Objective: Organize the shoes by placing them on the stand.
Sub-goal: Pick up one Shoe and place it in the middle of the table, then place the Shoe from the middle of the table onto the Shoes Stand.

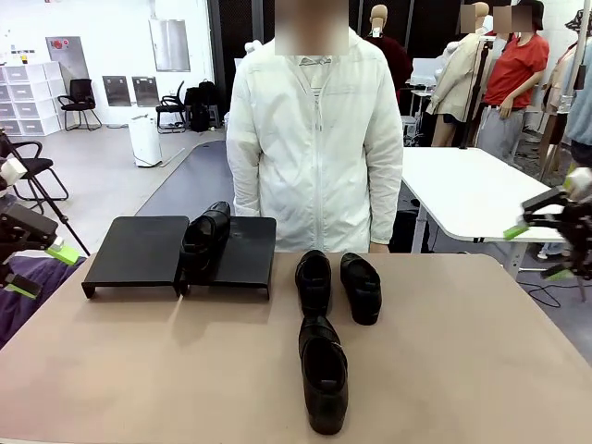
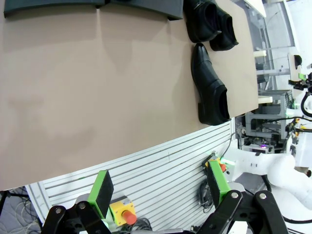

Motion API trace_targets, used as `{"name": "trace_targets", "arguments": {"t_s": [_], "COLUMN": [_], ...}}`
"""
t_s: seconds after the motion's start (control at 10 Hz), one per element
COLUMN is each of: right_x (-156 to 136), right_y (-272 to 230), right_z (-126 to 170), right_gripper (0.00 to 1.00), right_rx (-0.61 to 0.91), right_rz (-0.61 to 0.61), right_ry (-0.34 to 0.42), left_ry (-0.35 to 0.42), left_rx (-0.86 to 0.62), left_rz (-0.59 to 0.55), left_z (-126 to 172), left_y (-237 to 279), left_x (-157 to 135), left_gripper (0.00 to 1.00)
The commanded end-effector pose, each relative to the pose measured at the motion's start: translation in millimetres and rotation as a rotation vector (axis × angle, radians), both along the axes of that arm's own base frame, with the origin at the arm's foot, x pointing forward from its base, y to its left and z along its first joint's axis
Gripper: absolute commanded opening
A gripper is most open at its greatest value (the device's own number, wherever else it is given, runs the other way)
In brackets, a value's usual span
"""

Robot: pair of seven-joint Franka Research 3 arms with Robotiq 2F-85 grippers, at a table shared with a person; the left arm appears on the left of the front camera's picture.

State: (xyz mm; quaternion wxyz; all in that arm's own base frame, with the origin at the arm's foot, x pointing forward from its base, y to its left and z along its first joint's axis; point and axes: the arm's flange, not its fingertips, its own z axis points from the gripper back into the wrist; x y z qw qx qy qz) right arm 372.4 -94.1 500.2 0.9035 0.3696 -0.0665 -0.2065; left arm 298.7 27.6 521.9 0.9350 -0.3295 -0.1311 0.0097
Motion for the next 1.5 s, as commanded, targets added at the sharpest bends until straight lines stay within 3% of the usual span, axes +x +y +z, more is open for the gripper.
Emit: {"name": "trace_targets", "arguments": {"t_s": [0.0, 0.1, 1.4], "right_x": [-7.6, 0.0, 0.0], "right_y": [7.6, 0.0, 0.0], "right_z": [-16.6, 0.0, 0.0], "right_gripper": [1.0, 1.0, 1.0], "right_rx": [-0.017, 0.0, 0.0], "right_rz": [-0.065, 0.0, 0.0], "right_ry": [-0.072, 0.0, 0.0], "left_ry": [-0.003, -0.003, 0.0], "left_rx": [-0.004, -0.004, 0.0], "left_rz": [-0.014, -0.014, 0.0], "left_z": [-0.3, -0.3, 0.1], "left_y": [2.6, 2.6, 0.0], "left_x": [0.0, 0.0, 0.0], "left_gripper": [1.0, 1.0, 1.0]}}
